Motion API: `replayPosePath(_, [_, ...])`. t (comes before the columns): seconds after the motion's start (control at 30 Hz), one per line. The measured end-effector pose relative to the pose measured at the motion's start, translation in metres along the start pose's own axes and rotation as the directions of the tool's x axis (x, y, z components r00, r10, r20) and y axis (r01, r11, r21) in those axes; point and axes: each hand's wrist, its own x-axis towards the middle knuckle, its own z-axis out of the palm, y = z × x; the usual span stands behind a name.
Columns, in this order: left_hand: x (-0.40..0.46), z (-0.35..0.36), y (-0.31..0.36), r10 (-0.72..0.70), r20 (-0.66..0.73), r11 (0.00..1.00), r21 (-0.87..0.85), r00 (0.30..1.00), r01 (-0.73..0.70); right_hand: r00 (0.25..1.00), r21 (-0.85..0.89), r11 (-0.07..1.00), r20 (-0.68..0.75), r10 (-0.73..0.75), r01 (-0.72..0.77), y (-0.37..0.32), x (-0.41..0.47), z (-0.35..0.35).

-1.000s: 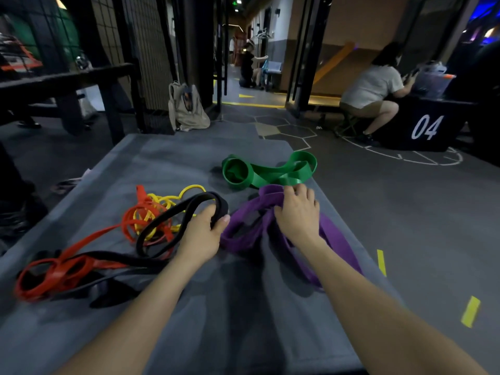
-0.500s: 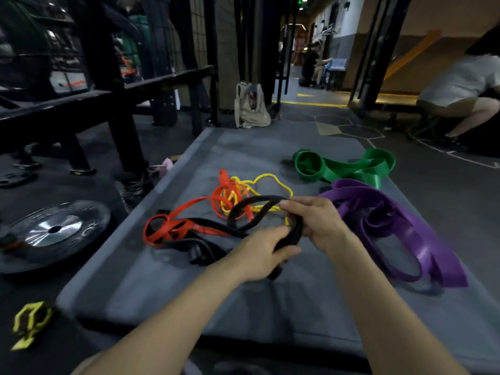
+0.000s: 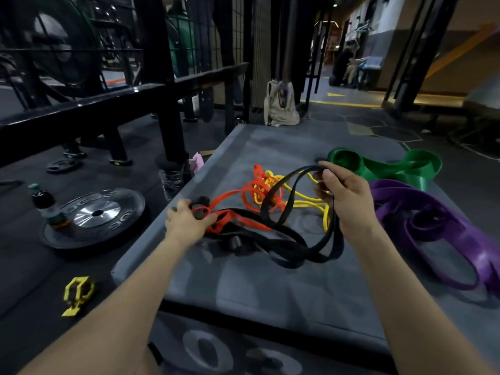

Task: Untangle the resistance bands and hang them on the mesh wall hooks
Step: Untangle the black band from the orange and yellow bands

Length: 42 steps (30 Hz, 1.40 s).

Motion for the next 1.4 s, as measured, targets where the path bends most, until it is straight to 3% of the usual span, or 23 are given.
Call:
replayPosePath(0.1, [0.003,-0.002,-0.011,-0.001,0.101,0.982,-0.189,0.995,0.02,1.0,-0.063,0.998,0.014,-0.007,0.008,0.005,-0.001,0.006])
replayPosePath(0.27, [0.008,-0.001,-0.017,0.031,-0.012,0.961,-0.276,0.999,-0.033,0.998,-0.127,0.992,0.06,-0.021,0.029,0.011,-0.005,0.022])
replayPosePath(0.5, [0.014,-0.003,-0.018,-0.038,0.0,0.869,-0.494,0.999,0.033,0.994,0.108,0.989,-0.049,-0.095,0.1,0.004,-0.004,0.032])
replayPosePath(0.6, [0.008,-0.003,-0.009,-0.058,0.057,0.83,-0.551,0.997,0.08,0.988,0.03,0.988,0.001,-0.154,0.154,0.001,-0.006,0.033])
replayPosePath(0.67, [0.004,0.0,-0.004,-0.02,0.104,0.887,-0.458,0.994,0.065,0.983,-0.079,0.98,0.044,-0.181,0.184,0.001,-0.008,0.035])
replayPosePath(0.73, [-0.002,0.002,-0.001,0.082,0.004,0.972,-0.223,0.997,-0.079,0.98,-0.16,0.967,0.055,-0.192,0.198,0.002,-0.009,0.033])
replayPosePath(0.8, [-0.006,0.004,0.003,0.293,-0.151,0.953,-0.037,0.944,-0.302,0.979,-0.2,0.959,0.041,-0.198,0.202,0.003,-0.009,0.03])
replayPosePath(0.87, [-0.006,0.007,0.004,0.423,-0.071,0.905,0.07,0.903,-0.419,0.979,-0.252,0.946,0.045,-0.199,0.204,0.006,-0.008,0.025])
replayPosePath(0.97, [-0.004,0.014,0.002,0.335,0.109,0.904,0.244,0.936,-0.351,0.979,-0.419,0.885,0.112,-0.169,0.201,0.01,-0.008,0.022])
replayPosePath(1.1, [-0.005,0.015,0.005,0.236,0.054,0.928,0.284,0.97,-0.242,0.961,-0.628,0.728,0.215,-0.176,0.274,0.016,-0.01,0.02])
replayPosePath(1.17, [0.001,0.014,0.005,0.218,0.021,0.958,0.184,0.976,-0.218,0.954,-0.69,0.659,0.21,-0.213,0.299,0.016,-0.011,0.018])
replayPosePath(1.23, [0.006,0.009,0.007,0.163,0.001,0.982,-0.099,0.987,-0.162,0.955,-0.699,0.658,0.131,-0.264,0.278,0.014,-0.011,0.015])
replayPosePath(1.27, [0.006,0.005,0.009,0.1,0.007,0.946,-0.311,0.995,-0.093,0.953,-0.689,0.674,0.085,-0.289,0.266,0.013,-0.01,0.014])
replayPosePath(1.33, [0.007,-0.001,0.012,-0.009,0.048,0.77,-0.637,0.999,0.038,0.947,-0.65,0.719,0.004,-0.32,0.246,0.012,-0.008,0.011])
replayPosePath(1.4, [0.003,-0.005,0.014,-0.018,0.085,0.688,-0.722,0.996,0.074,0.941,-0.591,0.77,-0.053,-0.335,0.24,0.011,-0.006,0.011])
